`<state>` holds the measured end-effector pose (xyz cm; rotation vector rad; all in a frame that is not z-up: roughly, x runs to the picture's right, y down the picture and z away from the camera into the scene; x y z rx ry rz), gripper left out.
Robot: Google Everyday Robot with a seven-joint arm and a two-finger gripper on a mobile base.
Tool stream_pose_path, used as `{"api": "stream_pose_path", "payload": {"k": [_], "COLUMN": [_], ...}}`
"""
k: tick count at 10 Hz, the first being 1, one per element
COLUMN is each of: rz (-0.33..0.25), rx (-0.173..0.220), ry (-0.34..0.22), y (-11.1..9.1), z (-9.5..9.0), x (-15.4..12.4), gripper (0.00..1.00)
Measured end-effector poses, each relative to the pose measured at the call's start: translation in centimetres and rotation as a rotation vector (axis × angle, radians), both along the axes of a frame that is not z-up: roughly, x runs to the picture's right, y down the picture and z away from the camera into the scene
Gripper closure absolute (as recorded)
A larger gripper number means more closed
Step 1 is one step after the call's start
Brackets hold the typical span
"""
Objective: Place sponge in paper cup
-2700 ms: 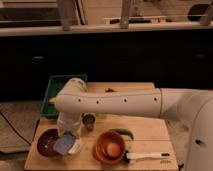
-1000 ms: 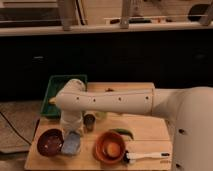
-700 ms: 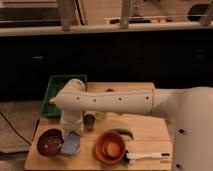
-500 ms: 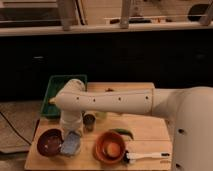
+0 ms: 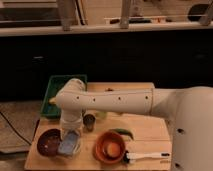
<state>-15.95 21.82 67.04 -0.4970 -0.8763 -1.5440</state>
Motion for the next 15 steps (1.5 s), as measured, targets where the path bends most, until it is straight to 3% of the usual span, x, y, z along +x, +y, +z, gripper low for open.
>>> {"api": "stream_pose_path", "payload": {"k": [5, 11, 15], "rz": [-0.004, -0.006, -0.006], "rx": [0.008, 0.097, 0.097], "ry": [0.004, -0.003, -0.004], "y": [-0.2, -2.1, -2.1], "z": [-0.1, -2.1, -2.1], "x": [0.2, 0.0, 0.0], "gripper": [0.20, 0.20, 0.20]}}
